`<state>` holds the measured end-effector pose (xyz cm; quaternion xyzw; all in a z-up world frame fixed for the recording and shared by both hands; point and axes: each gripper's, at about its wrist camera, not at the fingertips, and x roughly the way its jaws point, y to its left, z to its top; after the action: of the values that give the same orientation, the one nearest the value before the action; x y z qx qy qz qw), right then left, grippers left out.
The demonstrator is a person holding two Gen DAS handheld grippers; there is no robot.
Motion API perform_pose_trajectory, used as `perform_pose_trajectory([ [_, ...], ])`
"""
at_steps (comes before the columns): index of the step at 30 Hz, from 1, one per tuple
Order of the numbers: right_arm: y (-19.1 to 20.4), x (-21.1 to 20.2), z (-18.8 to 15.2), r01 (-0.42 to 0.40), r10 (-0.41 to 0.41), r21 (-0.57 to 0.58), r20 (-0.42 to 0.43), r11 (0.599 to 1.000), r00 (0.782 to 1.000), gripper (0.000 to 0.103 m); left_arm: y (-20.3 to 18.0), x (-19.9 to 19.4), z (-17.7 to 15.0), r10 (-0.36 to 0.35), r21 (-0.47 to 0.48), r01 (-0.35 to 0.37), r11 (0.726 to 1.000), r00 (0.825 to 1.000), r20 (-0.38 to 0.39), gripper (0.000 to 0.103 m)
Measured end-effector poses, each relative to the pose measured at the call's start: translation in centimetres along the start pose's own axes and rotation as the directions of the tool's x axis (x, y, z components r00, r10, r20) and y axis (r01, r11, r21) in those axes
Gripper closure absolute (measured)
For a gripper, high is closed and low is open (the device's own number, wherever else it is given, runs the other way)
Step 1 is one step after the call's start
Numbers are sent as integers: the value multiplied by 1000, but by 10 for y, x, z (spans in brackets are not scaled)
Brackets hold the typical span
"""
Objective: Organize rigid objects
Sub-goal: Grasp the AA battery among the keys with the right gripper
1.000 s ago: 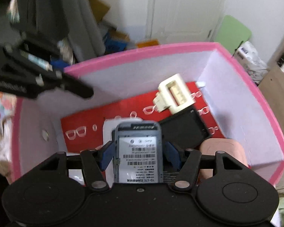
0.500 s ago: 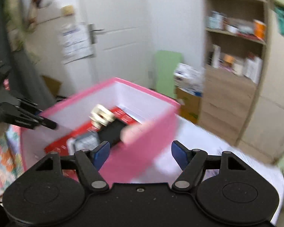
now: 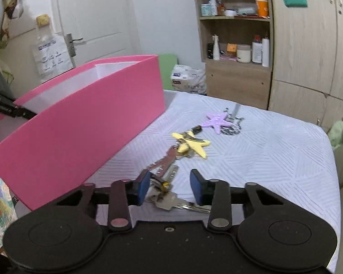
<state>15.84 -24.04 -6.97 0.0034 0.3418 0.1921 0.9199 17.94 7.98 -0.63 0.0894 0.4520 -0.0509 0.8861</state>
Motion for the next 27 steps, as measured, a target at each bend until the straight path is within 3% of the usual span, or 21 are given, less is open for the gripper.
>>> perform_pose_trajectory([
  [4,6,6,9,-23,21,-74,-25,997,999,79,1,0,-1,-6,0,6,1000,1000,0,92],
  [7,5,10,15,-18,16,-85,-20,996,1000,80,3,0,-1,-17,-11,17,1000,1000,6,92],
  [10,-5,11,22,-69,68,-12,-27,998,997,80,4,0,-2,-26,-20,26,999,1000,12,92],
  [15,1,23,11,-97,89,-46,-137,994,987,77,1,0,-4,-15,6,15,1000,1000,25,92],
  [18,4,21,7,-80,73,-54,-121,995,990,77,1,0,-2,-16,3,16,1000,1000,19,92],
  [21,11,21,6,-32,21,-97,-115,995,993,91,2,2,-1,-19,-2,19,1000,1000,11,92],
  [27,13,6,12,-30,27,-56,-58,998,998,91,2,6,3,-22,-5,22,1000,1000,-7,92],
])
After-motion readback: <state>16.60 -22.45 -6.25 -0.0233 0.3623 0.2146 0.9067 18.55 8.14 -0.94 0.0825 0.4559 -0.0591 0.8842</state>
